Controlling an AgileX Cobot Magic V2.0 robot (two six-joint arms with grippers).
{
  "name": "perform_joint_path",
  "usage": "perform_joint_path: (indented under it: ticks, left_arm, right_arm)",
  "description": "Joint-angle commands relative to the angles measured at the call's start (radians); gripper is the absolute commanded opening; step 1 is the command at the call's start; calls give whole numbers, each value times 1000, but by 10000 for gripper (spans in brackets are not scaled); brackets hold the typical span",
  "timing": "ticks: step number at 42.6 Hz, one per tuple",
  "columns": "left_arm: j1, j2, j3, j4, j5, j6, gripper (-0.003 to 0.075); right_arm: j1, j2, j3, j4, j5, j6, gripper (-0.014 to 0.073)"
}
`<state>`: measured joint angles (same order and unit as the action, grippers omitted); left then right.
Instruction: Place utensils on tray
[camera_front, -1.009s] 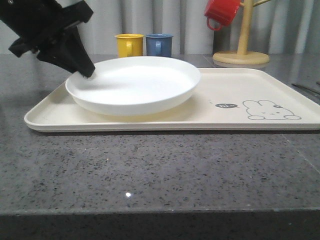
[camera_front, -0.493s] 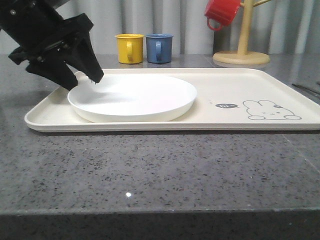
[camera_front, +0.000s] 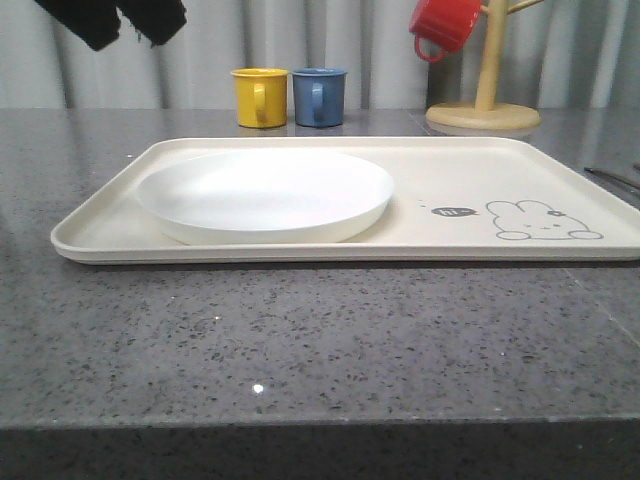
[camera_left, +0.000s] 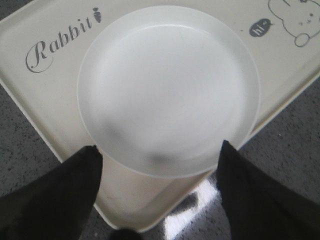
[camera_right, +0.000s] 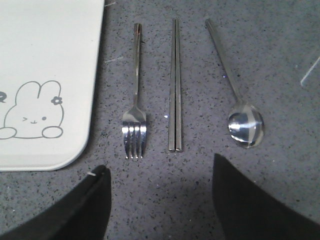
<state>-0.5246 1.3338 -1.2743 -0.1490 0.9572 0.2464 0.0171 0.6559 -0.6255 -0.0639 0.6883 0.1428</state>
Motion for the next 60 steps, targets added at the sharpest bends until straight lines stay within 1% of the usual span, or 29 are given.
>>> perform_joint_path:
  ticks: [1, 3, 9, 18, 23, 28, 36, 46, 52, 60]
  left_arm:
    - [-91, -103, 15, 133, -43, -114, 480]
    - [-129, -145, 48, 149, -55, -147, 480]
    - [-168, -268, 149, 130, -97, -151, 480]
    - [-168, -426, 281, 113, -131, -151, 480]
    - [-168, -470, 313, 113, -131, -151, 480]
    - [-168, -483, 320, 113, -129, -151, 480]
    - [-168, -477, 320, 113, -134, -151, 480]
    - [-168, -477, 320, 113, -134, -151, 480]
    - [-168, -477, 320, 113, -134, -151, 480]
    - [-168, -477, 320, 113, -134, -151, 480]
  right_arm:
    - [-5, 5, -25, -16, -63, -7, 469]
    - [-5, 5, -25, -16, -64, -7, 469]
    - [-5, 5, -25, -15, -64, -7, 469]
    - [-5, 5, -25, -15, -63, -7, 469]
    - [-5, 5, -33, -15, -63, -8, 468]
    - [-4, 54, -83, 5, -4, -53, 467]
    - [-4, 188, -210, 73, 118, -124, 467]
    - [-4, 416, -365, 87, 247, -130, 466]
    - [-4, 541, -450, 90, 296, -130, 465]
    - [-4, 685, -546, 104, 323, -130, 465]
